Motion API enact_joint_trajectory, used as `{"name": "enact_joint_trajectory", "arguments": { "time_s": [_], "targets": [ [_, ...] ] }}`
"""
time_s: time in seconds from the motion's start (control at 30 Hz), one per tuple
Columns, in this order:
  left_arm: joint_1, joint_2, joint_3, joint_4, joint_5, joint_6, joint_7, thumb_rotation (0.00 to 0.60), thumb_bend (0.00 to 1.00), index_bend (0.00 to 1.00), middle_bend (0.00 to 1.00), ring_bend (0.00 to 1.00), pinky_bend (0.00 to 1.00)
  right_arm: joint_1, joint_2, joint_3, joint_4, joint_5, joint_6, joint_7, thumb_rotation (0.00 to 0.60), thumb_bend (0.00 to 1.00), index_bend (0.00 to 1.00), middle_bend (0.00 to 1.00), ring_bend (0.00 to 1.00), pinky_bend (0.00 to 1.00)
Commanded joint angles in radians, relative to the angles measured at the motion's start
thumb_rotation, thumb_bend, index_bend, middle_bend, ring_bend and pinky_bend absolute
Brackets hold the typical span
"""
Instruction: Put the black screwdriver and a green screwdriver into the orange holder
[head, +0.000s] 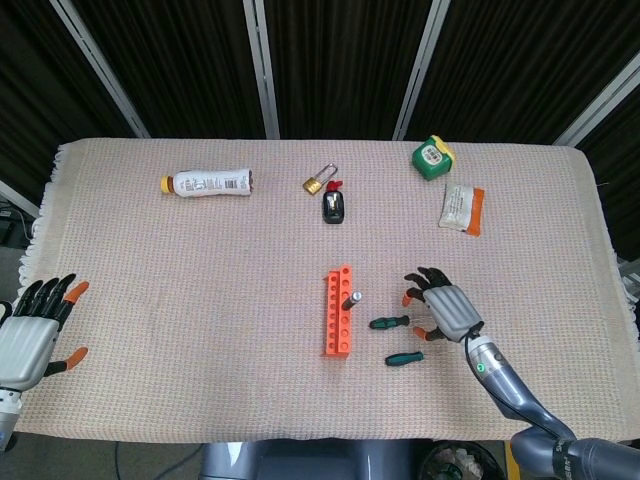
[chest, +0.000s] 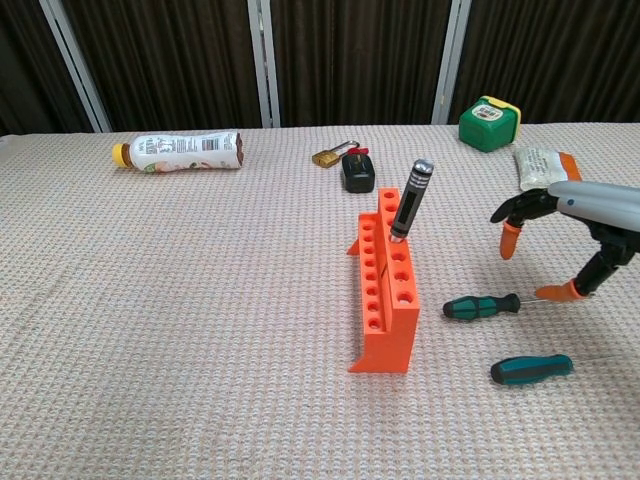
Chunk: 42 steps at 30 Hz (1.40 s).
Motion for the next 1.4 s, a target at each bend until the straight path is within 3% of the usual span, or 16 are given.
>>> {"name": "enact_joint_trajectory", "arguments": {
  "time_s": [0.03, 0.73, 1.4],
  "targets": [
    [-0.001, -0.002, 0.0, 0.004, -0.001, -0.003, -0.004, 0.6, 0.19, 0.1, 0.0, 0.0, 0.0, 0.021, -0.025, 0.013, -0.003, 0.036, -0.024, -0.034, 0.6, 0.2, 0.42, 0.12, 0.0, 0.0],
    [-0.009, -0.025, 0.001, 0.066, -0.008, -0.027, -0.062, 0.6, 0.19, 0.1, 0.0, 0.0, 0.0, 0.084, -0.157, 0.008, 0.033, 0.209, -0.061, -0.222, 0.6, 0.21, 0.43, 0.12, 0.0, 0.0],
    [-0.013, -0.037, 0.002, 0.097, -0.017, -0.04, -0.092, 0.6, 0.19, 0.1, 0.0, 0.0, 0.0, 0.12, -0.184, 0.026, 0.033, 0.29, -0.05, -0.282, 0.6, 0.23, 0.46, 0.12, 0.0, 0.0]
  ]
}}
